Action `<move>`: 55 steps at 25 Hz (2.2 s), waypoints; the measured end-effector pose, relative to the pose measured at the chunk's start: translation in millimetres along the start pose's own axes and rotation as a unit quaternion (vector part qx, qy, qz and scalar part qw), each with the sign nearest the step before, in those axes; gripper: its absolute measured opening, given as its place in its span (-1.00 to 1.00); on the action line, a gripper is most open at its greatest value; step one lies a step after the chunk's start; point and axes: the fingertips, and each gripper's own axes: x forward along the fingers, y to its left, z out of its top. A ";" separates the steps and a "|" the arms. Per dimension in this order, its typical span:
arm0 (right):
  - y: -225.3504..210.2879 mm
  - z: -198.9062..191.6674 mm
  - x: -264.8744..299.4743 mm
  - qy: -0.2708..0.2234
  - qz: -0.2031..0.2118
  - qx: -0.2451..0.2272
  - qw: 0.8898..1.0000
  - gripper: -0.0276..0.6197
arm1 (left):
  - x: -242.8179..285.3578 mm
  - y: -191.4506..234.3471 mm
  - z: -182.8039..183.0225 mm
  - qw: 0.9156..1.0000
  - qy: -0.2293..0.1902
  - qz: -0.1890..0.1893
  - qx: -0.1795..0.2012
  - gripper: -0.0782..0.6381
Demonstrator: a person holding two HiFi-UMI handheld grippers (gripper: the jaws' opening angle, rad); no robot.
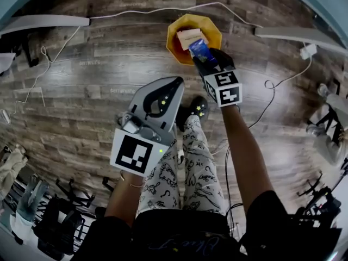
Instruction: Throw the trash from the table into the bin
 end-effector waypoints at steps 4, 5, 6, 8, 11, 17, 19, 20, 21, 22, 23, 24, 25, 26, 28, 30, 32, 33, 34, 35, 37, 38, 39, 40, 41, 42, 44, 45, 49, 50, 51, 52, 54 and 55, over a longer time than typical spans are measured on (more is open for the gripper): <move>-2.4 -7.1 12.2 0.020 0.003 0.002 1.000 -0.09 | 3.6 0.5 5.0 1.000 -0.003 -0.004 0.000 -0.76; -2.7 -7.5 14.4 0.023 0.004 0.001 1.000 -0.09 | 4.2 1.2 5.3 1.000 -0.001 -0.004 0.004 -0.76; -2.5 -7.8 16.5 0.026 0.004 -0.001 1.000 -0.09 | 3.9 3.6 4.7 1.000 0.003 0.000 0.007 -0.76; -1.0 -7.3 21.4 0.030 0.004 -0.006 1.000 -0.09 | 1.1 13.8 3.1 1.000 0.008 0.017 0.003 -0.76; -1.7 -6.8 26.8 0.031 0.003 -0.008 0.999 -0.09 | -1.9 27.6 4.2 0.999 0.004 0.033 -0.009 -0.76; -4.3 -11.8 30.9 0.042 0.001 -0.012 0.999 -0.08 | -0.1 33.2 6.8 0.999 0.003 0.042 -0.008 -0.76; -4.6 -11.7 31.1 0.044 -0.003 -0.011 0.999 -0.08 | 1.5 32.3 7.6 0.999 0.004 0.041 -0.009 -0.76; -4.8 -11.5 30.8 0.045 -0.006 -0.011 0.999 -0.08 | 1.7 31.7 8.1 0.999 0.004 0.040 -0.010 -0.76; -5.5 -11.2 30.4 0.046 -0.010 -0.012 0.999 -0.08 | 1.8 30.9 8.6 0.999 0.003 0.040 -0.010 -0.76; -6.6 -10.9 29.8 0.047 -0.014 -0.014 0.999 -0.09 | 1.8 29.9 9.0 0.999 0.002 0.039 -0.010 -0.76; -7.8 -10.0 29.2 0.047 -0.017 -0.016 0.999 -0.08 | 1.9 28.8 9.4 0.999 0.002 0.039 -0.010 -0.76; -8.8 -8.4 28.7 0.046 -0.019 -0.017 0.999 -0.08 | 2.0 27.8 9.6 0.999 0.002 0.038 -0.010 -0.76; -9.6 -6.5 28.4 0.044 -0.021 -0.017 0.999 -0.08 | 2.1 27.0 9.7 0.999 0.002 0.037 -0.009 -0.76; -10.4 -4.9 28.0 0.043 -0.022 -0.017 0.999 -0.09 | 2.2 26.5 9.6 0.999 0.003 0.037 -0.009 -0.76; -12.0 -3.0 27.2 0.041 -0.025 -0.017 0.999 -0.08 | 2.1 26.2 9.5 0.999 0.004 0.038 -0.013 -0.76; -13.1 -1.8 26.3 0.039 -0.027 -0.015 0.999 -0.08 | 1.7 26.5 9.6 0.999 0.005 0.039 -0.014 -0.76; -13.6 -1.9 25.5 0.037 -0.028 -0.014 0.999 -0.08 | 1.3 26.4 9.4 0.999 0.005 0.039 -0.013 -0.76; -13.6 -1.9 25.3 0.037 -0.027 -0.013 0.999 -0.08 | 1.3 26.3 9.3 0.999 0.006 0.039 -0.013 -0.76; -13.5 -1.7 25.3 0.037 -0.026 -0.011 0.999 -0.08 | 1.2 26.3 9.4 0.999 0.006 0.039 -0.013 -0.76; -13.2 -1.0 25.3 0.036 -0.026 -0.009 0.999 -0.09 | 1.1 26.4 9.7 0.999 0.006 0.039 -0.012 -0.76; -12.8 0.4 24.6 0.034 -0.027 -0.006 0.999 -0.08 | 0.8 26.7 10.4 0.999 0.007 0.038 -0.012 -0.76; -13.0 0.9 24.0 0.033 -0.028 -0.005 0.999 -0.08 | 0.9 26.7 10.8 0.999 0.007 0.038 -0.012 -0.76; -13.4 1.3 23.2 0.032 -0.030 -0.005 0.999 -0.08 | 1.2 26.5 11.4 0.999 0.006 0.038 -0.012 -0.76; -14.0 1.6 22.2 0.031 -0.031 -0.005 0.999 -0.09 | 1.4 26.0 12.0 0.999 0.005 0.037 -0.012 -0.76; -14.4 1.9 21.0 0.031 -0.031 -0.005 0.999 -0.09 | 1.7 25.2 12.6 0.999 0.004 0.037 -0.011 -0.76; -14.7 2.3 19.8 0.029 -0.031 -0.005 0.999 -0.08 | 1.9 24.4 12.7 0.999 0.004 0.036 -0.011 -0.76; -15.0 3.8 17.4 0.025 -0.031 -0.006 0.999 -0.09 | 2.7 22.8 12.9 0.999 0.005 0.034 -0.011 -0.76; -15.0 4.7 16.4 0.023 -0.030 -0.006 0.999 -0.09 | 3.2 22.2 13.4 0.999 0.005 0.033 -0.010 -0.76; -11.6 6.0 14.7 0.022 -0.020 -0.006 1.000 -0.09 | 3.2 20.9 15.5 0.999 0.005 0.030 -0.008 -0.76; -10.7 6.3 14.3 0.021 -0.019 -0.006 1.000 -0.09 | 2.9 21.3 15.4 1.000 0.006 0.030 -0.007 -0.76; -10.1 7.0 13.5 0.020 -0.019 -0.006 1.000 -0.32 | 2.5 22.1 15.5 0.999 0.006 0.030 -0.007 -0.76; -9.7 7.9 12.6 0.017 -0.020 -0.007 1.000 -0.45 | 2.2 23.1 15.8 0.999 0.007 0.031 -0.006 -0.76; -10.2 9.6 10.6 0.012 -0.022 -0.005 1.000 -0.72 | 1.5 25.2 16.9 0.999 0.007 0.033 -0.004 -0.76; -11.1 10.0 9.1 0.009 -0.024 -0.002 1.000 -0.82 | 1.2 25.9 17.8 0.999 0.005 0.035 -0.003 -0.76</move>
